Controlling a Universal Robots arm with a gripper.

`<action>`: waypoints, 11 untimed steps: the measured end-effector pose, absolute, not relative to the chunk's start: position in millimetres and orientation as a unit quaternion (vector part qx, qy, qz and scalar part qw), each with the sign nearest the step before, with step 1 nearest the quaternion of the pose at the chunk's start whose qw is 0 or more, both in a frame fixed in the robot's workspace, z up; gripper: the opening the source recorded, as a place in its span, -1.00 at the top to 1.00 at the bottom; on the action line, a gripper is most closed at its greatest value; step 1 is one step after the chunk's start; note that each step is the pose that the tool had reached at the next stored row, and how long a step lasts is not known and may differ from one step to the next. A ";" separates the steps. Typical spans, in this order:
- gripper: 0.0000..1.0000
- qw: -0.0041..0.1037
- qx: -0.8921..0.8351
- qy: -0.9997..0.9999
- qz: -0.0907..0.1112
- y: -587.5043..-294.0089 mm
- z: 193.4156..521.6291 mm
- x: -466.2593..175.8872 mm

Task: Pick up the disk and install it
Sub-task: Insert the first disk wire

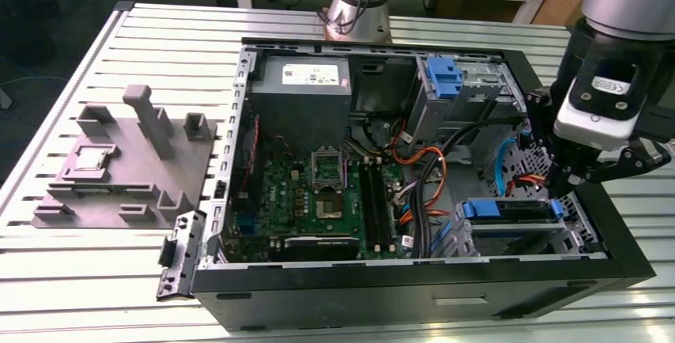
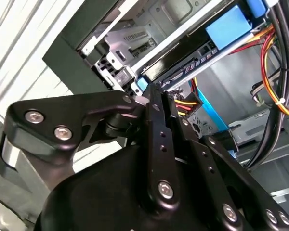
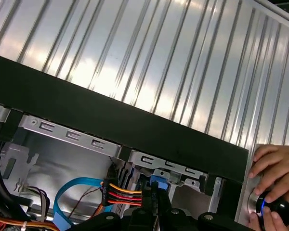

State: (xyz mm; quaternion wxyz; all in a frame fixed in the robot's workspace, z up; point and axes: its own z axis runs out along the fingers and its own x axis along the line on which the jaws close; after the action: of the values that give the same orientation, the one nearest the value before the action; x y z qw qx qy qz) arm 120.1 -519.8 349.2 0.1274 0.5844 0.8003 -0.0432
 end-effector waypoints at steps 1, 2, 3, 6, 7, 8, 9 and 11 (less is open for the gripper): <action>0.66 0.127 0.588 0.798 -0.044 -519.7 349.1 120.1; 0.66 0.126 0.591 0.795 -0.045 -519.6 348.9 120.1; 0.66 0.126 0.595 0.793 -0.045 -519.6 348.9 120.1; 0.66 0.123 0.605 0.785 -0.047 -519.5 348.9 120.1; 0.66 0.122 0.608 0.783 -0.047 -519.5 348.9 120.1; 0.66 0.121 0.612 0.780 -0.047 -519.5 348.8 120.1; 0.66 0.120 0.615 0.778 -0.047 -519.5 348.7 120.1; 0.66 0.119 0.622 0.773 -0.047 -519.7 348.5 120.1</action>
State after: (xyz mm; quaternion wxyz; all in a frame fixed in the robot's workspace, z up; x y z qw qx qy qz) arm 120.1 -519.7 348.5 0.1185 0.6215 0.7729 -0.0474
